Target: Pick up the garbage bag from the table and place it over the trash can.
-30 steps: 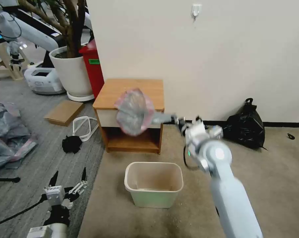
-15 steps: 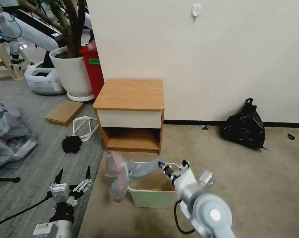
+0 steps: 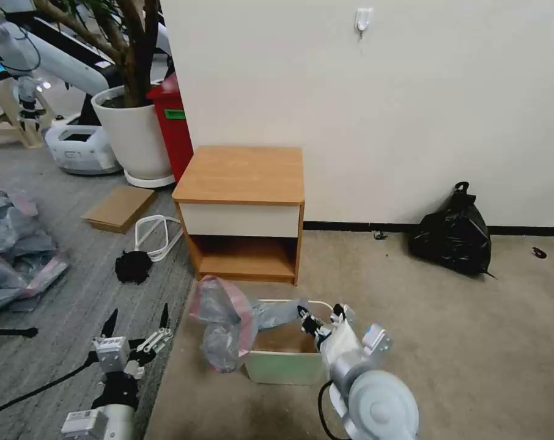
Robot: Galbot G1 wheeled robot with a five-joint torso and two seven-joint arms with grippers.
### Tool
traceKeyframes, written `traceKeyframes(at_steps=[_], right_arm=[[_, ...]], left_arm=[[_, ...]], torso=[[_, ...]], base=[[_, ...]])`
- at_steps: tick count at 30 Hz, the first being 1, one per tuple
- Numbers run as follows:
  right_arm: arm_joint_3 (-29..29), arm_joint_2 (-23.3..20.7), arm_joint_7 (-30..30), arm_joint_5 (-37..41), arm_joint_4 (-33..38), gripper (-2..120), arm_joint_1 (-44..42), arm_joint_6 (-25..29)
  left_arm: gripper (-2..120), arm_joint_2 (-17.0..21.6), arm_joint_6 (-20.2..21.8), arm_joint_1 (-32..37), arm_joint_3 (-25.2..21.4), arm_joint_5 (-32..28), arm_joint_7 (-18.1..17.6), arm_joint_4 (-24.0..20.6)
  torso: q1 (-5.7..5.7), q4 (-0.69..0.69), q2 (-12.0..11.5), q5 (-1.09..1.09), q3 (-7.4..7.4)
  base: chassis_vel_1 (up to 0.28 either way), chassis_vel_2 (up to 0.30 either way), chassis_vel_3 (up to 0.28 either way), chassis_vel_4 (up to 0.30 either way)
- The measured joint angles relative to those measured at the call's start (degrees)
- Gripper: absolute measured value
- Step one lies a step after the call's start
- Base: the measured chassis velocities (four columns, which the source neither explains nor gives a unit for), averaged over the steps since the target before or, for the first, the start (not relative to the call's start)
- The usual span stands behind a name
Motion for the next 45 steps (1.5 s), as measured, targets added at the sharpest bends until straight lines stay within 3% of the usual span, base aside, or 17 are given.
traceKeyframes(at_steps=[8,12,18,20,29,40,44,45], right_arm=[[-0.6,-0.9,-0.9,-4.3,1.4,28,-1.4,-0.7],[-0.7,-1.5,-2.2,-6.9,2.2,48,-2.1,-1.0],[-0.4,-2.5,-3.1,-9.5,1.7,67,-2.1,-0.9],[0.2,-3.6,-4.9,-13.0,0.4,79,-1.6,0.9],[1.3,-5.9,-9.3,-21.1,-3.3,106,0.0,6.6],[2.7,-7.1,-11.7,-26.8,-5.2,113,0.2,10.9],[4.0,-8.2,-12.3,-28.5,-5.2,112,0.2,12.2],[4.6,-8.9,-12.5,-29.0,-4.9,111,0.2,12.7]], left_arm=[[100,0.4,0.1,-0.1,0.3,0.0,0.0,0.1],[100,0.7,0.2,-0.3,0.4,-0.1,0.0,0.2],[100,1.4,0.2,-0.4,0.4,-0.3,0.0,0.3],[100,2.0,0.2,-0.3,0.3,-0.5,0.0,0.2],[100,2.7,0.2,0.2,0.3,-0.6,0.1,0.0],[100,3.9,-0.4,1.7,0.2,-0.6,0.8,-1.1],[100,5.5,0.6,3.7,0.3,-3.1,3.2,-4.3],[100,6.5,3.7,5.0,1.1,-6.2,4.2,-6.9]], torso=[[0.0,0.0,0.0,0.0,0.0],[0.0,0.0,0.0,0.0,0.0],[0.0,0.0,0.0,0.0,0.0],[0.0,0.0,0.0,0.0,0.0],[0.0,0.0,0.0,0.0,0.0],[0.0,0.0,0.0,0.0,0.01],[0.0,0.0,0.0,0.01,0.0],[0.0,0.0,0.0,0.01,0.0]], base=[[0.0,0.0,0.0,0.0],[0.0,0.0,0.0,0.0],[0.0,0.0,0.0,0.0],[0.0,0.0,0.0,0.0],[0.0,0.0,0.0,0.0],[0.0,0.0,0.0,0.0],[0.0,0.0,0.0,0.0],[0.0,0.0,0.0,0.0]])
